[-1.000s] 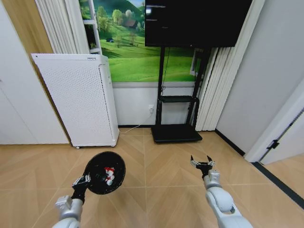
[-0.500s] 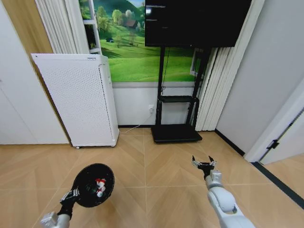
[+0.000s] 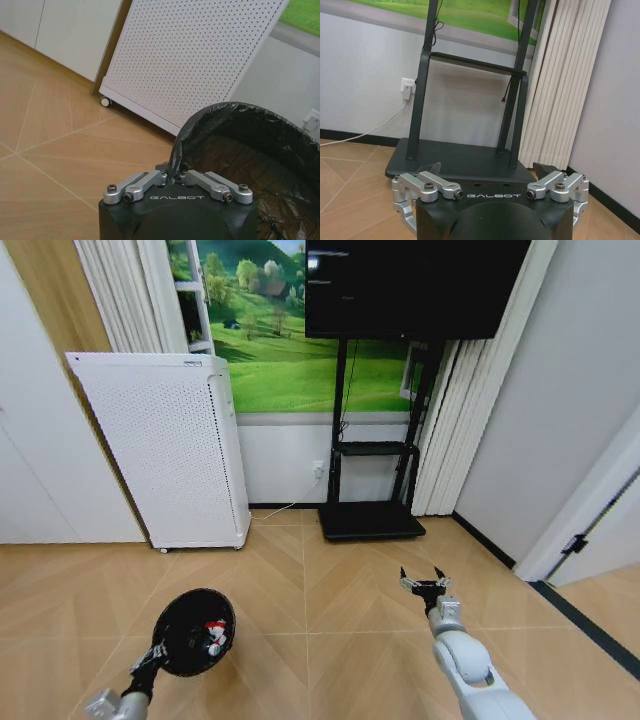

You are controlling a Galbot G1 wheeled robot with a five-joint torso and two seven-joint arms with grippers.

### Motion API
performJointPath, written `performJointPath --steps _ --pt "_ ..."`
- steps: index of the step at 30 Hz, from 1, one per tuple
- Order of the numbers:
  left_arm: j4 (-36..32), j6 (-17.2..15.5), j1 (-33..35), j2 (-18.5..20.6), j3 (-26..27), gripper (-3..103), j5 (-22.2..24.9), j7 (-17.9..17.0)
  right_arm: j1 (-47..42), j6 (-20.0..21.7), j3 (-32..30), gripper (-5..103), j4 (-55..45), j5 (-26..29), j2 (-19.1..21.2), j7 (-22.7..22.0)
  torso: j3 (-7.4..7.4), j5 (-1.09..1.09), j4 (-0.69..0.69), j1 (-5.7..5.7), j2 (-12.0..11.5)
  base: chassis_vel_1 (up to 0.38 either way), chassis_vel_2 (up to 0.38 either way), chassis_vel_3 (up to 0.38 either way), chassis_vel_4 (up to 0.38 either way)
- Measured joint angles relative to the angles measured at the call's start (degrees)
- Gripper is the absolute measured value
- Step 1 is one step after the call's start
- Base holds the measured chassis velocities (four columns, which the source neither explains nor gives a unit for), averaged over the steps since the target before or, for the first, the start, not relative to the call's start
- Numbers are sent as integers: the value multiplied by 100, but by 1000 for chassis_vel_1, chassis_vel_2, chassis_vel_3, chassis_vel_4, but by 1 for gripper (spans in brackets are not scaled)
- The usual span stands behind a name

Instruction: Pick up the trash bin and place the garbage on the floor into it.

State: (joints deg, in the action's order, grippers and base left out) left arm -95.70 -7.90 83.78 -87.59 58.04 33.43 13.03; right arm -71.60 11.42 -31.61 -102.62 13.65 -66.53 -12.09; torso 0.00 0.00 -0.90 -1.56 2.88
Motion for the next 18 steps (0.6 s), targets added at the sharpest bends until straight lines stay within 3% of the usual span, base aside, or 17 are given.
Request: performJointPath --steps 8,18 --pt "113 -194 28 60 28 4 738 -160 2 8 6 100 9 -82 -27 -10 0 0 1 0 0 0 0 0 0" --pt "82 -387 -13 91 231 4 1667 -773 21 50 91 100 -12 -177 -129 -21 0 -1 1 0 0 0 0 0 0"
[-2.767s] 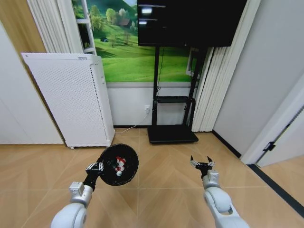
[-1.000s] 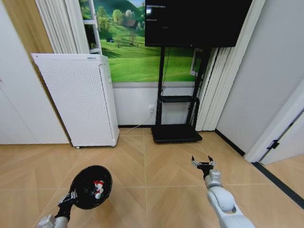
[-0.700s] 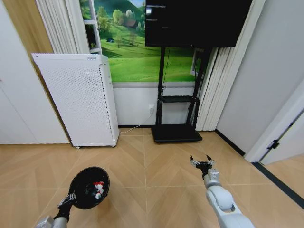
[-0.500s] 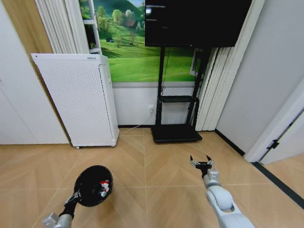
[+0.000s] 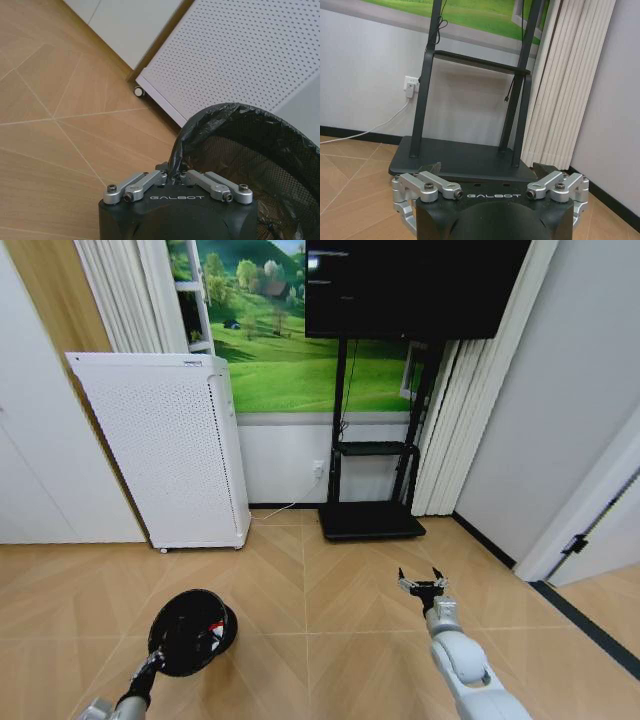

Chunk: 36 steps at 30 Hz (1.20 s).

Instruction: Pick up the trash bin and place the garbage on the floor into it.

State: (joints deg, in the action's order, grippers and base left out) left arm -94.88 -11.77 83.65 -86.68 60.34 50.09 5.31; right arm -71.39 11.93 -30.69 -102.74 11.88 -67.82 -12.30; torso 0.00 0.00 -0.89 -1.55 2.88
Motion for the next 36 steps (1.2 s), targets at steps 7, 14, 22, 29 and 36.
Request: performJointPath --steps 7,14,22,29,36 --pt "61 -237 -112 12 66 4 432 -606 -17 2 13 100 -9 -55 -15 -2 0 1 0 0 0 0 0 0 0" --pt "72 -601 -294 19 52 4 802 -1418 -81 -18 -14 100 -9 -123 -58 -14 0 1 -1 0 0 0 0 0 0" --pt "91 -874 -480 65 94 4 1408 -2164 -150 -62 -69 100 -16 -154 -71 -20 0 0 0 1 0 0 0 0 0" --pt "-17 -955 -496 81 84 4 1401 -2363 -155 -64 -57 100 10 -167 -90 -19 0 2 0 1 0 0 0 0 0" --pt "-229 -952 -609 96 34 4 1270 -2851 -173 -92 -9 100 93 -234 -147 -17 0 0 0 1 0 0 0 0 0"
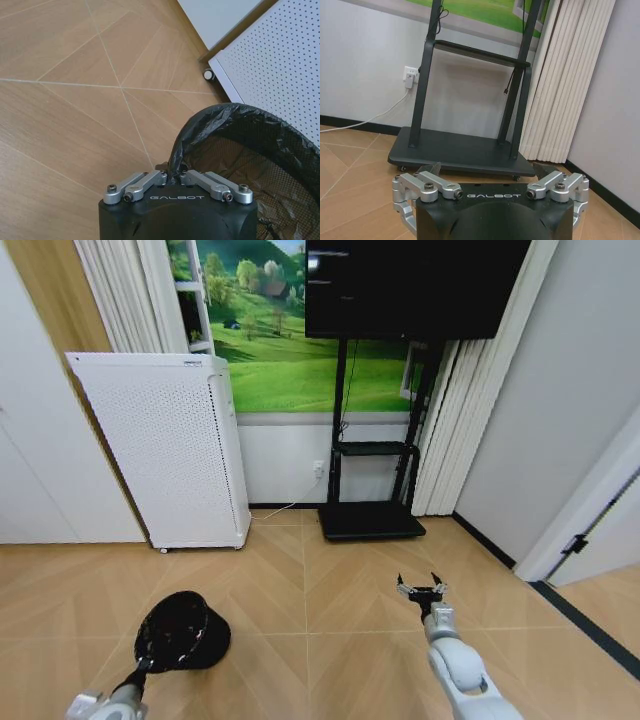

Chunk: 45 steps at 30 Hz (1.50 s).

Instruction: Pick up the trash bin and place the garbage on the floor into it.

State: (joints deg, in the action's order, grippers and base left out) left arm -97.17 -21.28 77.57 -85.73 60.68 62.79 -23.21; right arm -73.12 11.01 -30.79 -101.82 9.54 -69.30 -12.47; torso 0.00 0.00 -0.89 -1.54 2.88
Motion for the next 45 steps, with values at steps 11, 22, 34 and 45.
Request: performJointPath --steps 11,22,34,45 --pt "85 -43 -311 44 -15 4 110 -570 -99 -88 3 100 81 -59 1 43 0 0 0 0 0 0 0 0 0" --pt "41 36 -348 85 5 17 93 -726 -164 -248 16 100 233 -109 -17 148 0 -1 -1 0 0 0 0 0 0" --pt "-91 47 -325 128 50 60 17 -709 -255 -365 10 100 350 -118 -18 181 0 1 0 0 0 0 0 0 0" --pt "-326 185 -376 261 -20 97 -779 34 -341 -369 12 100 253 -127 -59 173 0 0 0 -1 0 0 0 0 0"
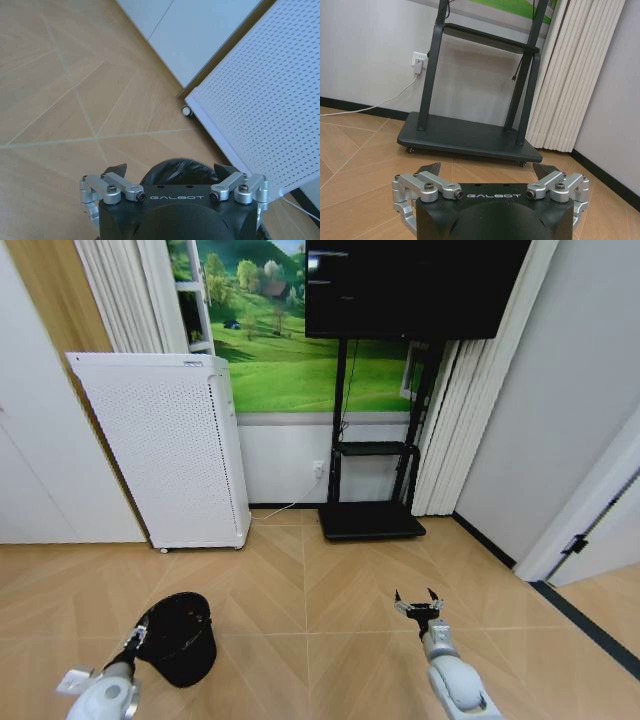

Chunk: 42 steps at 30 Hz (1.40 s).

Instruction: Pick up the trash bin and place the garbage on the floor into it.

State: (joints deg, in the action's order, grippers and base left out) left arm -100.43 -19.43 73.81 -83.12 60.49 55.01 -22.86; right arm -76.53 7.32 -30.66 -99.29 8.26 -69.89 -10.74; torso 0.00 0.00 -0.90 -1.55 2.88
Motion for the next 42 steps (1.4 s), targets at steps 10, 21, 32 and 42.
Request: performJointPath --steps 10,21,32,42 --pt "-630 165 425 14 -383 100 -1524 1633 -65 0 -65 100 -110 15 -15 -41 0 0 0 -1 0 0 0 0 0" --pt "-1305 723 1073 23 -753 100 -3578 2795 -54 4 -150 100 -159 64 -73 -54 0 -2 0 -1 0 0 0 0 0" --pt "-2007 871 1552 -352 -1184 100 -4455 2599 -8 4 -287 100 -183 112 -141 -26 0 0 0 0 0 0 0 0 0" --pt "-2354 790 1319 91 -1119 100 -4591 2641 65 96 -423 100 -491 284 -201 -30 0 0 -1 0 0 0 0 0 0"
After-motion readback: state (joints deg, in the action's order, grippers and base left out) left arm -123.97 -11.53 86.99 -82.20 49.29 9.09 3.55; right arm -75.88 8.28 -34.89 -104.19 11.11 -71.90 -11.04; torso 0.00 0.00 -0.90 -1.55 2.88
